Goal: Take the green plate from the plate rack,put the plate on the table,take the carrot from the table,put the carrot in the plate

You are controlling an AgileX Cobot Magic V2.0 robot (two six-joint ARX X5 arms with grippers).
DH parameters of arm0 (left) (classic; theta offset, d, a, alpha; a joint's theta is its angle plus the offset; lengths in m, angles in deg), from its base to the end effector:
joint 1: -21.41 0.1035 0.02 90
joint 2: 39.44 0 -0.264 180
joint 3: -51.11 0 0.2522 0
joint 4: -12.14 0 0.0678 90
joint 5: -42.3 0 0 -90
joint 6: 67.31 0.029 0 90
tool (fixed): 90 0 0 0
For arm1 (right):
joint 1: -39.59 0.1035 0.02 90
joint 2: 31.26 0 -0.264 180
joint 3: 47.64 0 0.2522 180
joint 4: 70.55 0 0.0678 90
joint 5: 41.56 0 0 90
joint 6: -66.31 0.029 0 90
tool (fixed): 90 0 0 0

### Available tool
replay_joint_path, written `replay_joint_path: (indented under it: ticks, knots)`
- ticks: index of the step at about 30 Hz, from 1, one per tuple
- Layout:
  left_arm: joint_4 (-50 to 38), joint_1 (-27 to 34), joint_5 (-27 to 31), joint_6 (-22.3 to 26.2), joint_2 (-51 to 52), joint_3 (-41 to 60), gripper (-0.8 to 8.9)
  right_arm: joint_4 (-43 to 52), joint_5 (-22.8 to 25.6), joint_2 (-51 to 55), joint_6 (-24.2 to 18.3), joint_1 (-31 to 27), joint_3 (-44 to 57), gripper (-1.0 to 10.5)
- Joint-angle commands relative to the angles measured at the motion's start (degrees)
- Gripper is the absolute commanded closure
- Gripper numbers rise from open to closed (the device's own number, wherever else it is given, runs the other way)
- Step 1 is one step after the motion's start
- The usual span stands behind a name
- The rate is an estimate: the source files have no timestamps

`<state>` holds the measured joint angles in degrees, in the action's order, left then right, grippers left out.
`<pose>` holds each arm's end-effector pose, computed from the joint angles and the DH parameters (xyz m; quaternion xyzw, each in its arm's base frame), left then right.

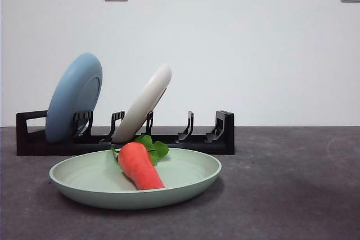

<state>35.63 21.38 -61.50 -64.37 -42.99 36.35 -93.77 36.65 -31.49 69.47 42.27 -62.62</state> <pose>0.0977 -0.0070 0.1485 0.0125 0.1031 -0.1224 0.9870 0.0946 0.0104 0.1546 0.0331 0.0770 0.1235 0.9888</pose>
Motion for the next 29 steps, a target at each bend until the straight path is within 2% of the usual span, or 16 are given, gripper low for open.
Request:
replay_joint_path:
  ticks: [1, 29]
  knots:
    - [-0.22, 0.17, 0.15, -0.35, 0.24, 0.79, 8.16, 0.11, 0.15, -0.11, 0.2, 0.11, 0.76, 9.5]
    - [-0.22, 0.17, 0.15, -0.35, 0.24, 0.79, 8.16, 0.0, 0.15, -0.48, 0.2, 0.11, 0.76, 9.5]
